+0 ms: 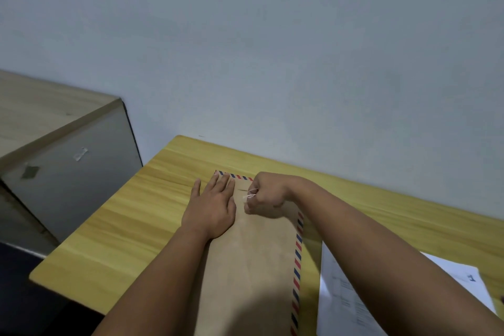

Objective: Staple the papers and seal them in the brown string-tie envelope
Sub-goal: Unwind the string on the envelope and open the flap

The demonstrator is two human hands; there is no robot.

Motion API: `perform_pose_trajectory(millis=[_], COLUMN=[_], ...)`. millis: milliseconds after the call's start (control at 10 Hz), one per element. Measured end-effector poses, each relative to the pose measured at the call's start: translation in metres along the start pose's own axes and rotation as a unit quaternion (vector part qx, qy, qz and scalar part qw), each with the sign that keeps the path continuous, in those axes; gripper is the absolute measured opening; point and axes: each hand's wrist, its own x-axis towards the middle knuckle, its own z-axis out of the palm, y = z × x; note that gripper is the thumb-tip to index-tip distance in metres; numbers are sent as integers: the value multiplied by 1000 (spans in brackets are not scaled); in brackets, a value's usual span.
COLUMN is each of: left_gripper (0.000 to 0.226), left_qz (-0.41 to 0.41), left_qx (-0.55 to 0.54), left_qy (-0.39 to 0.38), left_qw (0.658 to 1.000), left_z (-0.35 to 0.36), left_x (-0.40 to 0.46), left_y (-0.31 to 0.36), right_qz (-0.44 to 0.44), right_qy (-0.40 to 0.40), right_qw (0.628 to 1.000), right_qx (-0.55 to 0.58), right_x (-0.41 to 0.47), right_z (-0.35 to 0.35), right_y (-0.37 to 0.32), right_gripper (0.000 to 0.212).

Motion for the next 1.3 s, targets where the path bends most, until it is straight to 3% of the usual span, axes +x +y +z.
perform_pose_trajectory(millis=[100, 200, 300, 400, 600, 700, 800, 900, 1000, 1100, 1200, 1300], left_gripper=[63, 55, 56, 56, 59, 59, 57, 54, 52, 47, 42, 47], left_qz=[4, 25, 38, 37, 34, 35, 34, 35, 35, 39, 38, 27], left_qx=[-9, -12, -22, -24, -25, -31, -35, -30, -36, -30, -26, -39], left_qy=[18, 58, 72, 75, 79, 79, 77, 70, 72, 86, 99, 103], left_qw=[1000, 998, 996, 996, 996, 996, 996, 996, 996, 995, 994, 994], left_z=[2, 3, 4, 3, 5, 6, 6, 5, 6, 7, 9, 10], left_x=[0, -2, -3, -2, -2, -2, -3, -3, -2, -2, -1, -1], left_y=[-1, -2, -4, -4, -5, -5, -6, -5, -6, -6, -6, -6], right_qz=[-17, -32, -4, 20, 40, 62, 78, 17, -30, -39, -16, 6], right_qy=[38, 150, 241, 307, 373, 380, 381, 352, 230, 73, -9, 14], right_qw=[994, 953, 881, 880, 927, 920, 921, 908, 863, 782, 770, 855], right_qx=[98, 263, 408, 361, -11, -73, -2, 227, 448, 617, 637, 518], right_x=[0, 11, 24, 25, 12, 6, 12, 13, 4, -7, -19, -29], right_z=[3, 5, 7, 6, 1, -7, -18, -25, -25, -17, 0, 14], right_y=[-2, -2, 1, 9, 27, 35, 41, 26, -4, -23, -21, -5], right_gripper=[28, 25, 20, 23, 20, 20, 21, 21, 17, 9, 11, 17])
